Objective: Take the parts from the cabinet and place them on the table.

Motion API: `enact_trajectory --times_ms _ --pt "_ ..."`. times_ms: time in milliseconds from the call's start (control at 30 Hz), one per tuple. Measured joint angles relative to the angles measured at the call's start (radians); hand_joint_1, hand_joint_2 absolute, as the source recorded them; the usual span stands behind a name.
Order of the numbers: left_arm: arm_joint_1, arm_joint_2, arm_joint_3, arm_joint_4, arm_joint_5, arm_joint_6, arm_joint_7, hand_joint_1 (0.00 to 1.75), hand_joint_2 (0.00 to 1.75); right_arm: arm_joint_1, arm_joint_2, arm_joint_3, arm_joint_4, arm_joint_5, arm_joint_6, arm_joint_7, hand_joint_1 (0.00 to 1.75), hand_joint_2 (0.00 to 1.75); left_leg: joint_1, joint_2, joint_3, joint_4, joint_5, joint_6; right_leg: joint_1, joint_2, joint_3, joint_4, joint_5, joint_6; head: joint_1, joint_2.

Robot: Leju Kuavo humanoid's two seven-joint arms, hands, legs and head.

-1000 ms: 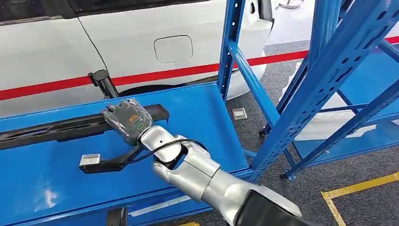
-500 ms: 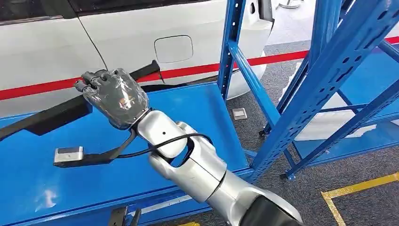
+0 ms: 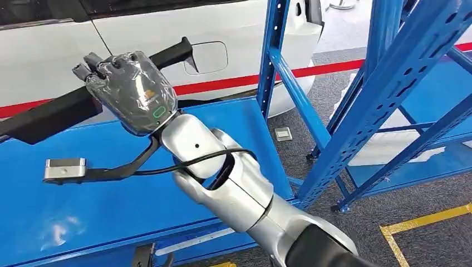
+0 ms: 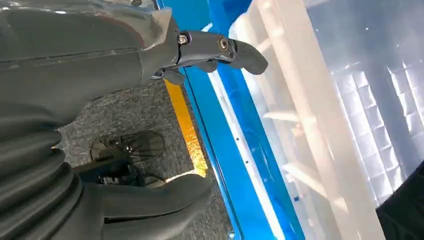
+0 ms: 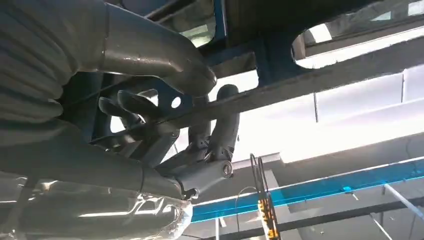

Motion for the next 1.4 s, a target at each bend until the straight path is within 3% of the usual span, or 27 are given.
enact_trajectory --times_ms 667,700,767,800,833,867,933,967,1000,1033,1100,1133,1167,1200,1300,1333,1367,1400 --pt "-0.004 -0.001 -0.012 0.0 0.016 -0.01 0.016 0.0 1.75 0.041 -0.005 -0.043 0.017 0.017 -0.012 -0.013 1.75 1.75 0.0 0.0 0.0 0.0 0.0 0.0 0.0 0.0 0.0 0.0 0.0 0.0 0.0 0.0" --pt "-0.005 0.0 -0.012 0.0 0.017 -0.008 0.029 0.0 1.75 0.04 -0.005 -0.044 0.018 0.017 -0.012 -0.013 1.75 1.75 -0.002 0.0 -0.003 0.009 -0.005 0.01 -0.011 0.001 0.002 -0.005 0.003 0.005 0.0 0.0" --pt "-0.005 0.001 -0.012 0.0 0.016 0.004 0.052 0.0 1.75 0.04 -0.002 -0.046 0.019 0.017 -0.011 -0.014 1.75 1.75 -0.003 -0.001 0.002 0.0 0.003 0.022 -0.006 0.002 0.007 -0.011 0.01 0.014 0.0 0.0" --pt "-0.006 0.0 -0.012 -0.001 0.016 0.006 0.053 0.0 1.75 0.04 0.001 -0.046 0.019 0.017 -0.011 -0.014 1.75 1.75 0.011 0.005 0.017 -0.031 0.019 0.027 0.005 0.003 0.005 -0.012 0.005 0.015 0.0 0.0" --pt "-0.008 0.0 -0.012 -0.001 0.017 0.006 0.054 0.0 1.75 0.04 0.0 -0.044 0.019 0.016 -0.011 -0.014 1.75 1.75 0.009 0.009 0.026 -0.046 0.026 0.028 0.001 -0.002 -0.006 0.008 -0.01 0.014 0.0 0.0" --pt "-0.011 0.0 -0.012 -0.001 0.019 0.006 0.055 0.0 1.75 0.035 0.0 -0.042 0.02 0.014 -0.011 -0.014 1.75 1.75 0.011 0.011 0.027 -0.049 0.031 0.033 0.002 -0.002 -0.027 0.063 -0.043 0.007 0.002 0.0" --pt "-0.011 0.0 -0.012 0.0 0.02 0.006 0.058 0.0 1.75 0.037 -0.003 -0.037 0.022 0.006 -0.011 -0.007 1.75 1.75 0.011 0.013 0.022 -0.048 0.033 0.032 -0.006 -0.002 -0.103 0.231 -0.112 0.003 0.002 0.0" --pt "-0.01 0.002 -0.011 0.0 0.024 0.008 0.059 0.0 1.75 0.038 -0.006 -0.035 0.025 0.001 -0.011 -0.003 1.75 1.75 0.011 0.014 0.018 -0.047 0.034 0.03 -0.009 -0.002 -0.128 0.285 -0.129 0.007 0.002 0.0" --pt "-0.009 0.003 -0.011 0.0 0.027 0.01 0.058 0.0 1.75 0.037 -0.009 -0.031 0.029 -0.005 -0.011 0.001 1.75 1.75 0.013 0.014 0.013 -0.044 0.037 0.026 -0.013 -0.003 -0.132 0.296 -0.127 0.017 0.002 0.0" --pt "-0.009 0.005 -0.011 0.0 0.029 0.013 0.058 0.0 1.75 0.037 -0.01 -0.028 0.031 -0.01 -0.012 0.002 1.75 1.75 0.015 0.014 0.007 -0.04 0.038 0.023 -0.018 -0.003 -0.109 0.257 -0.11 0.03 0.002 0.0" --pt "-0.009 0.008 -0.009 0.0 0.044 0.02 0.057 0.0 1.75 0.029 -0.01 -0.021 0.037 -0.024 -0.014 0.003 1.75 1.75 0.024 0.014 -0.006 -0.021 0.037 0.01 -0.032 -0.008 -0.008 0.073 -0.047 0.06 0.002 0.0" --pt "-0.009 0.011 -0.008 -0.001 0.05 0.023 0.055 0.0 1.75 0.021 -0.01 -0.017 0.039 -0.031 -0.015 0.003 1.75 1.75 0.024 0.013 -0.016 -0.005 0.034 0.0 -0.04 -0.011 0.025 0.004 -0.039 0.063 0.002 0.0" --pt "-0.009 0.018 -0.004 -0.002 0.054 0.025 0.052 0.0 1.75 0.017 -0.008 -0.012 0.04 -0.04 -0.019 0.003 1.75 1.75 0.021 0.012 -0.025 0.001 0.033 -0.01 -0.027 -0.007 0.024 0.018 -0.03 0.055 0.003 0.0" --pt "-0.006 0.021 -0.001 -0.002 0.062 0.024 0.047 0.0 1.75 0.013 -0.009 -0.01 0.043 -0.048 -0.024 0.006 1.75 1.75 0.021 0.012 -0.027 0.005 0.034 -0.016 -0.026 -0.005 0.014 0.023 -0.028 0.04 0.0 0.0" --pt "-0.002 0.024 0.009 -0.002 0.072 0.019 0.038 0.0 1.75 0.004 -0.009 0.001 0.051 -0.061 -0.029 0.01 1.75 1.75 0.027 0.013 -0.029 0.0 0.046 -0.029 -0.023 -0.003 0.008 0.028 -0.02 0.027 0.0 0.0" --pt "0.0 0.027 0.013 -0.002 0.072 0.019 0.037 0.0 1.75 -0.001 -0.009 0.005 0.054 -0.066 -0.033 0.013 1.75 1.75 0.031 0.012 -0.034 0.001 0.049 -0.035 -0.029 -0.004 0.003 0.025 -0.012 0.014 0.001 0.0" --pt "0.001 0.027 0.014 -0.002 0.072 0.018 0.037 0.0 1.75 -0.005 -0.007 0.008 0.056 -0.069 -0.035 0.014 1.75 1.75 0.034 0.014 -0.042 0.019 0.019 -0.038 -0.031 -0.006 -0.001 0.025 -0.005 0.006 0.0 0.0" --pt "0.001 0.027 0.015 -0.002 0.072 0.018 0.037 0.0 1.75 -0.008 -0.006 0.01 0.059 -0.071 -0.037 0.017 1.75 1.75 0.034 0.016 -0.058 0.066 -0.03 -0.042 -0.031 -0.008 -0.007 0.025 0.0 -0.003 0.0 0.0"
